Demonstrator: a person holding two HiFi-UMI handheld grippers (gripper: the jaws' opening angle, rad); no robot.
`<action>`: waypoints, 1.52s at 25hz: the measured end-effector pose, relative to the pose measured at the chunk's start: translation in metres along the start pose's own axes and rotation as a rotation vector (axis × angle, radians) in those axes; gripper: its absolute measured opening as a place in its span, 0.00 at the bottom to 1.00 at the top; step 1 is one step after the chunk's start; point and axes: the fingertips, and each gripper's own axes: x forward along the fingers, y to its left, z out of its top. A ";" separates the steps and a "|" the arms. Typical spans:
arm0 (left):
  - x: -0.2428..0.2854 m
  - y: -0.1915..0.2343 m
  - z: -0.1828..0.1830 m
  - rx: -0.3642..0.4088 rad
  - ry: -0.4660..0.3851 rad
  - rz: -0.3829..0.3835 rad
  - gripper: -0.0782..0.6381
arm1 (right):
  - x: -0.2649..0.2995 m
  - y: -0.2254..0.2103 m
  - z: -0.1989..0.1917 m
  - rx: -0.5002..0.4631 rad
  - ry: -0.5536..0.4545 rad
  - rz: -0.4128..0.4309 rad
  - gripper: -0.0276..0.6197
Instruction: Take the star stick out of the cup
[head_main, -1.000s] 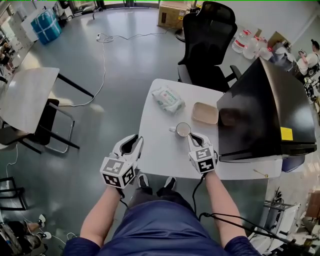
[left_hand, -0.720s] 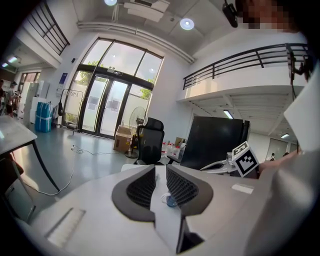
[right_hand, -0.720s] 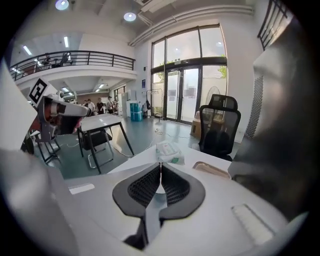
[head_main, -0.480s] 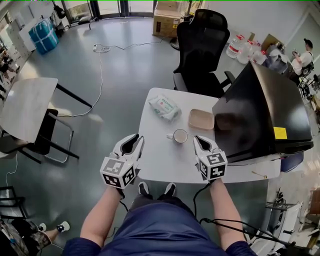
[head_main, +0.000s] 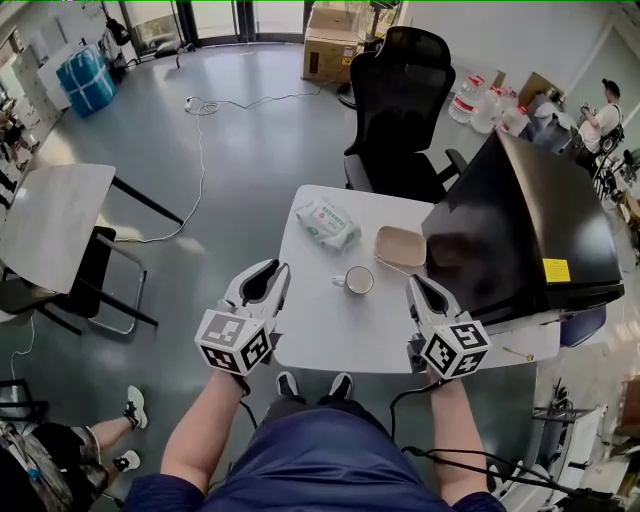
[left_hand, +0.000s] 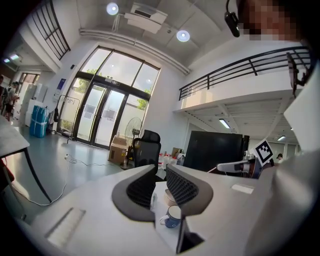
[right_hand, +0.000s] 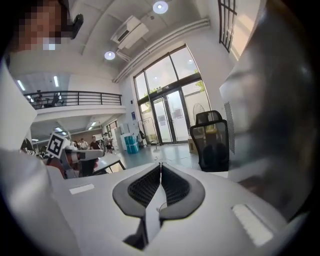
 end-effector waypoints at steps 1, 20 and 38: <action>0.001 -0.001 0.004 -0.001 -0.009 -0.003 0.21 | -0.003 0.002 0.008 0.009 -0.024 0.007 0.06; 0.010 -0.032 0.070 -0.045 -0.138 -0.087 0.21 | -0.036 0.044 0.107 0.095 -0.277 0.180 0.06; 0.003 -0.035 0.078 -0.077 -0.159 -0.098 0.21 | -0.053 0.070 0.135 0.025 -0.342 0.223 0.06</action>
